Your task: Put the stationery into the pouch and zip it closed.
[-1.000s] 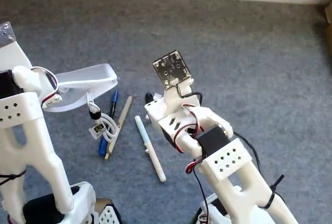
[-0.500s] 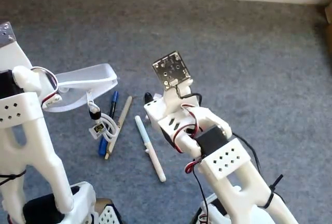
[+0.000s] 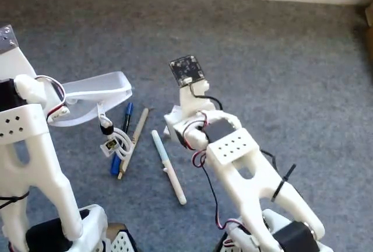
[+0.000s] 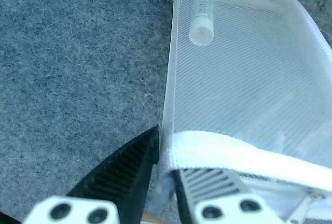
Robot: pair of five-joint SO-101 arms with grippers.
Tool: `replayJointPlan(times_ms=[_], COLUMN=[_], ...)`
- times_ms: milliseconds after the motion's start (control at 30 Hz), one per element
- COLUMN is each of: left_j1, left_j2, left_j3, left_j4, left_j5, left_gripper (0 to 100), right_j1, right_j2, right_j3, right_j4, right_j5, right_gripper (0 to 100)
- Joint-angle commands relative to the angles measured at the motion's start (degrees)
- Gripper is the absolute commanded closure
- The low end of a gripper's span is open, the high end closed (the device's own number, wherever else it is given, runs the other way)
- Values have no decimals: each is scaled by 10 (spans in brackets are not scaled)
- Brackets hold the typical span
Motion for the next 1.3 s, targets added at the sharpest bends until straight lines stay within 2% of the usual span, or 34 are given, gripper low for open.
replayJointPlan(times_ms=[0, 233, 433, 800, 1067, 1267], left_j1=[-7, -7, -7, -7, -7, -7], left_j2=[-15, -15, -15, -15, -15, -15], left_j3=[0, 0, 0, 0, 0, 0], left_j4=[2, 2, 2, 1, 1, 1], left_j5=[8, 8, 8, 8, 8, 8], left_gripper=[954, 954, 954, 954, 954, 954], right_j1=[3, -13, -16, -15, -13, -13], right_j2=[7, 44, 118, 320, 427, 469], right_j3=[-39, -54, -118, -284, -368, -431], right_j4=[-9, -13, -12, -13, -7, 97], right_j5=[-8, -9, -129, -280, -284, -283], right_gripper=[725, 725, 725, 724, 724, 724])
